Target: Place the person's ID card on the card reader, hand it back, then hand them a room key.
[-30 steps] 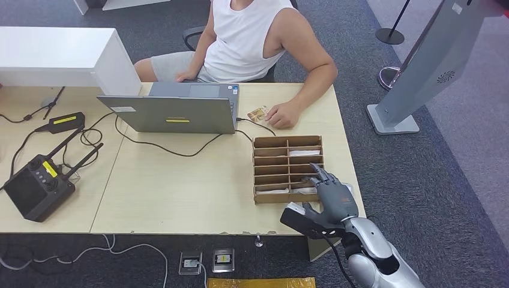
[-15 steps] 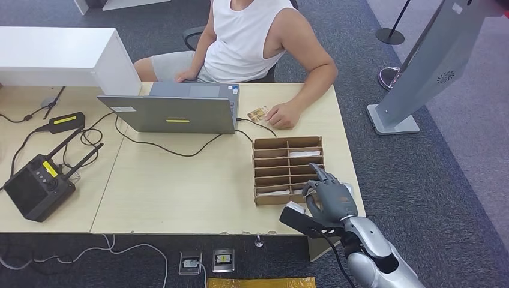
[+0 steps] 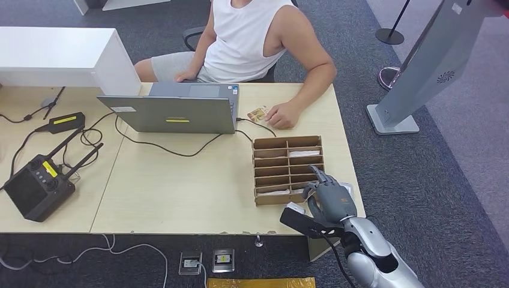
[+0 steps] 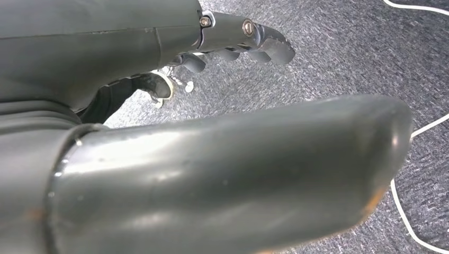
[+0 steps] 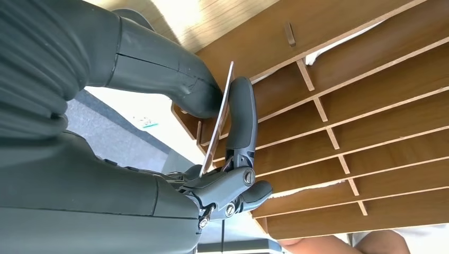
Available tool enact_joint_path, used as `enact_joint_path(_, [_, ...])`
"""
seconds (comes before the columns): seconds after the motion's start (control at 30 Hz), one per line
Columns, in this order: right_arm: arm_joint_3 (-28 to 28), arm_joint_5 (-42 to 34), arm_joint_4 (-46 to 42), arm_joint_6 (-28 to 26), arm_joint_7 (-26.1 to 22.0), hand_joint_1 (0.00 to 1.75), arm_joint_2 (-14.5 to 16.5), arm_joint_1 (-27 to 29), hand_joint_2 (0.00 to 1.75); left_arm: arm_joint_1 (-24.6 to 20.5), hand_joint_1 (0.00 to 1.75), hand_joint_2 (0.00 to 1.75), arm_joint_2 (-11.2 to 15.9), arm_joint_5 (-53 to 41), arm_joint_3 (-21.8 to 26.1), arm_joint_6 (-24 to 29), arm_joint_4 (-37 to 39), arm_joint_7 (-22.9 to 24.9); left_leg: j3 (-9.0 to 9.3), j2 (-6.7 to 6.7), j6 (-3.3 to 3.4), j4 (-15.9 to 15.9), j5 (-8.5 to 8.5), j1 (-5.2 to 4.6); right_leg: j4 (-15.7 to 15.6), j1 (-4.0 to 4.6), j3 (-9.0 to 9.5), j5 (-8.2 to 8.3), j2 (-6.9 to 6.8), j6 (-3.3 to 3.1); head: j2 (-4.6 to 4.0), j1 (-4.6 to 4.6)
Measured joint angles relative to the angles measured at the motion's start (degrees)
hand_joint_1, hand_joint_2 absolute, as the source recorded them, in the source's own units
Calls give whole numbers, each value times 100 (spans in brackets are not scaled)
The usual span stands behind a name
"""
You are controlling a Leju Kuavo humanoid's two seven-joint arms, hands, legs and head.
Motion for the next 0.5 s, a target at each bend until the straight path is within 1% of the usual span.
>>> enact_joint_path(0.3, [-57,-42,35,-124,-123,175,4,-97,175,-3,0,0,-1,-29,0,1,0,-1,0,0,0,0,0,0,0,0,0,0,1,0,0,0])
enact_joint_path(0.5, [-239,58,37,-190,-326,175,8,-381,175,-13,0,0,-7,-90,-2,0,0,-12,0,2,0,0,1,0,1,0,1,1,4,0,0,-1])
